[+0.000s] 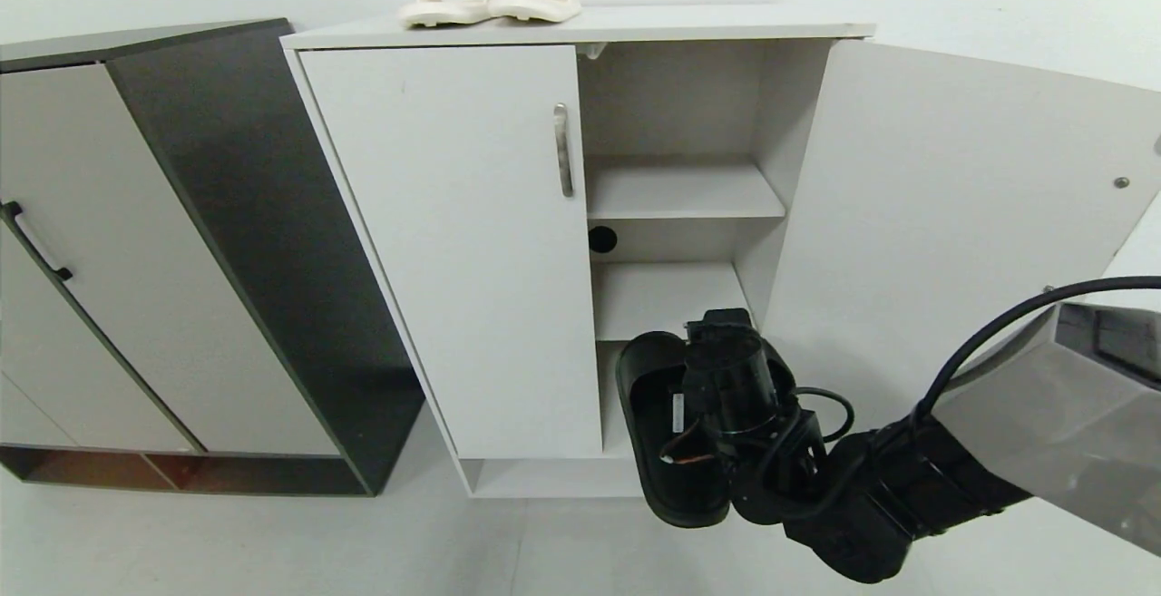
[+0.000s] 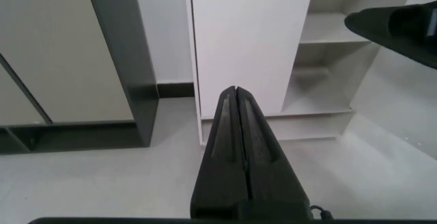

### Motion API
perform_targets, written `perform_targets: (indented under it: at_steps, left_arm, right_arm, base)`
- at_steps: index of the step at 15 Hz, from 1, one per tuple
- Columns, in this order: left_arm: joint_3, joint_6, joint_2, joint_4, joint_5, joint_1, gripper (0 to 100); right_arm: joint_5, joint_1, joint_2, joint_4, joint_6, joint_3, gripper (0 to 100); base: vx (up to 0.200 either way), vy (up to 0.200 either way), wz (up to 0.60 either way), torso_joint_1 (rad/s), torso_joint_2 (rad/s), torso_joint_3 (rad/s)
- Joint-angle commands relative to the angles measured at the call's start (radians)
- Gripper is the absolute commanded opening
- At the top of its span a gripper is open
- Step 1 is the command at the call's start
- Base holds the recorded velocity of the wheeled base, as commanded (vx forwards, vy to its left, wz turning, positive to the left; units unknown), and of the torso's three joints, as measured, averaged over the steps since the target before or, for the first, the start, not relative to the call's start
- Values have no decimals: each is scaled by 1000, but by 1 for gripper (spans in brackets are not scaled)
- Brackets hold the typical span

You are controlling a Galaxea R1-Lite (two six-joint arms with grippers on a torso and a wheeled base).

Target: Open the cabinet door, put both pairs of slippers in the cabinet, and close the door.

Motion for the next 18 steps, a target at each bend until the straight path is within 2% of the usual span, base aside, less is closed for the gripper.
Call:
perform_targets:
  at_steps: [1, 9, 11, 14, 15, 18]
  left_arm:
    - [0, 1, 3, 0, -1, 0, 0]
    - [0, 1, 3, 0, -1, 0, 0]
    - [0, 1, 3, 0, -1, 0, 0]
    - [0, 2, 3, 0, -1, 0, 0]
    - [0, 2, 3, 0, -1, 0, 0]
    - [0, 2, 3, 0, -1, 0, 0]
  right_arm:
    - [-2, -2, 74, 3, -2, -62, 0]
    - [-13, -16, 128, -1, 0, -105, 0]
    - [-68, -11, 122, -106, -48, -98, 0]
    - [-68, -30, 176, -405, -195, -43, 0]
    - [-68, -34, 193, -460, -230, -36, 0]
    - [-68, -36, 200, -469, -239, -38, 0]
  base:
    - [0, 0, 0, 7, -2, -193]
    - [0, 0, 0, 4, 4, -198]
    - [0, 0, 0, 0, 5, -190]
    - [0, 0, 0, 1, 1, -33]
    - [0, 0, 0, 0, 0, 0]
    - [0, 0, 0, 0, 0, 0]
